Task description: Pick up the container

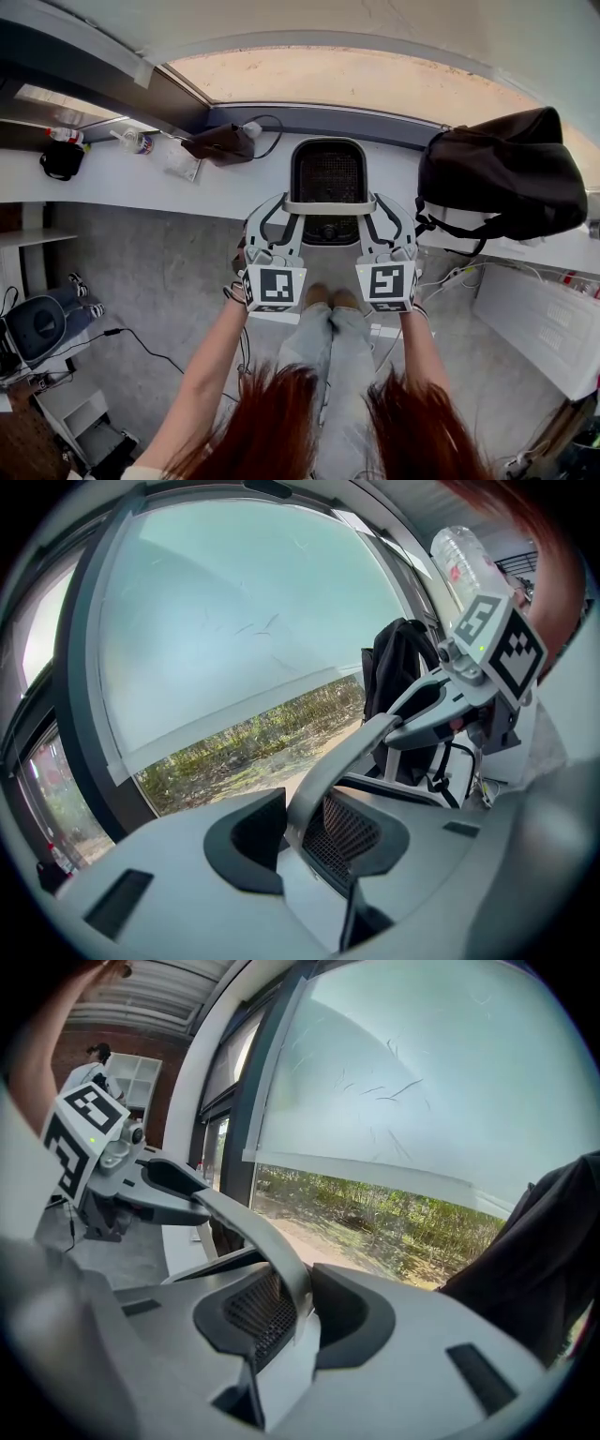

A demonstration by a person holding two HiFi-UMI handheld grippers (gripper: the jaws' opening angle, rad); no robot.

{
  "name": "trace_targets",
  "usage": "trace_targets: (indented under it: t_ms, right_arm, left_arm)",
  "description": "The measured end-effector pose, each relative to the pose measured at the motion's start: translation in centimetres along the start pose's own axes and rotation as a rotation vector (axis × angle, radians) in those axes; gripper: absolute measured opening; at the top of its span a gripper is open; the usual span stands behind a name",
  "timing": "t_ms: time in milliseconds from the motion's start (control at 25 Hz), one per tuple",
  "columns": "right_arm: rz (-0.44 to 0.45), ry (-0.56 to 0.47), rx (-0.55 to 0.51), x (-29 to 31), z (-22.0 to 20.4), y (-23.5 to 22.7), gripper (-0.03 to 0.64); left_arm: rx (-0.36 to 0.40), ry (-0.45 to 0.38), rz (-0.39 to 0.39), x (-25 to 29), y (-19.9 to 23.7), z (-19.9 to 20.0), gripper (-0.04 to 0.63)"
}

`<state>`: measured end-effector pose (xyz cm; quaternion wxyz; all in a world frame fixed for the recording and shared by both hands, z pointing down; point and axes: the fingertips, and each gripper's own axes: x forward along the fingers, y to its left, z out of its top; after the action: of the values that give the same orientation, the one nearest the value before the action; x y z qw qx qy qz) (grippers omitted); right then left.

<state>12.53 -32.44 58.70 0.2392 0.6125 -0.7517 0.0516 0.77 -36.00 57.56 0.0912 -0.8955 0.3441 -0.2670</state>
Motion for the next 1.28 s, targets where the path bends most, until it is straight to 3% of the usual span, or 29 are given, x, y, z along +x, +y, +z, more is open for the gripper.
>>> trace_targets:
  t_ms: [680,1280]
  right_arm:
    - [-0.025,0.025,0.004,0.2,0.1,-0.8,0.104]
    - [-0.017,0.01,0.0,-1.2,0.0,-1.3,0.089]
  left_arm:
    - [-0.056,0.02,0.041,0.9,0.6,0.3,0.129]
    - [-0.054,0.037,0.071,0.3,-0.8,1.3,0.114]
